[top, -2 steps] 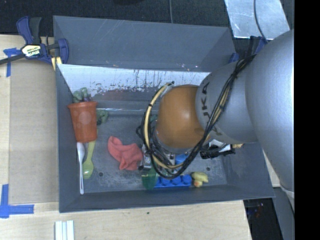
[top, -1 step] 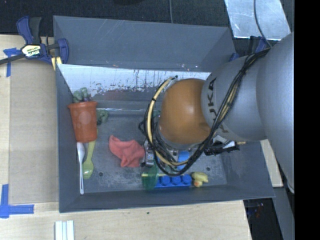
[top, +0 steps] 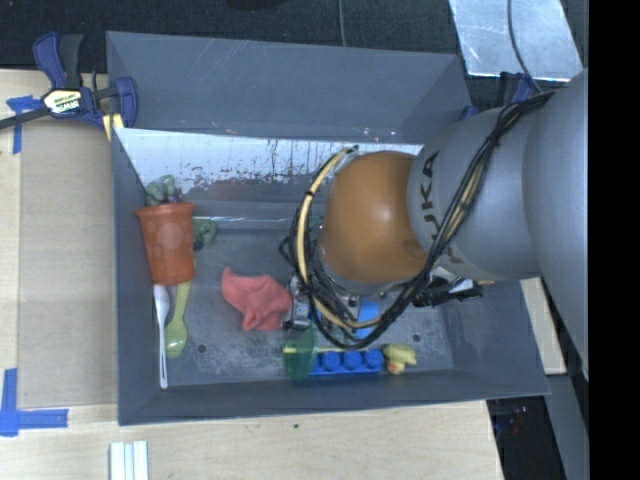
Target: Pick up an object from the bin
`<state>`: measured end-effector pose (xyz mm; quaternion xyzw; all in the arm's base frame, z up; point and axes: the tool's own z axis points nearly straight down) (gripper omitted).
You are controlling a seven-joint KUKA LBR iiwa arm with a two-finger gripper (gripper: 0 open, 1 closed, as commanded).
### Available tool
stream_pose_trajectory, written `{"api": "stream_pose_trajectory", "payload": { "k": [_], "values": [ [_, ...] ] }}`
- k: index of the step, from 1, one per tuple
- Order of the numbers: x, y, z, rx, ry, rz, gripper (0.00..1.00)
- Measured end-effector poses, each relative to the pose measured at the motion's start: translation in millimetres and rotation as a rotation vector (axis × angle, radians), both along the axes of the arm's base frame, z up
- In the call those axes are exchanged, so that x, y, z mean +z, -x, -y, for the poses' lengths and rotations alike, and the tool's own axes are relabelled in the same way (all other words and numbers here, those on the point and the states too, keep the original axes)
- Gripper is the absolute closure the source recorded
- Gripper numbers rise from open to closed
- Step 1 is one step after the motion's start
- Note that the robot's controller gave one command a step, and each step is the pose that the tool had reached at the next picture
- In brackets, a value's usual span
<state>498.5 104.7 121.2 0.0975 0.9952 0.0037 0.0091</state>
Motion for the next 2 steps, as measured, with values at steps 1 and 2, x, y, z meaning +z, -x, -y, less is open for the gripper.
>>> {"api": "stream_pose_trajectory", "payload": {
  "k": [1,2],
  "values": [
    [7.7,0.1,0.3,-0.001,0.000,0.000,1.00],
    [15.1,-0.4,0.4,-0.001,0.000,0.002,1.00]
  ]
}}
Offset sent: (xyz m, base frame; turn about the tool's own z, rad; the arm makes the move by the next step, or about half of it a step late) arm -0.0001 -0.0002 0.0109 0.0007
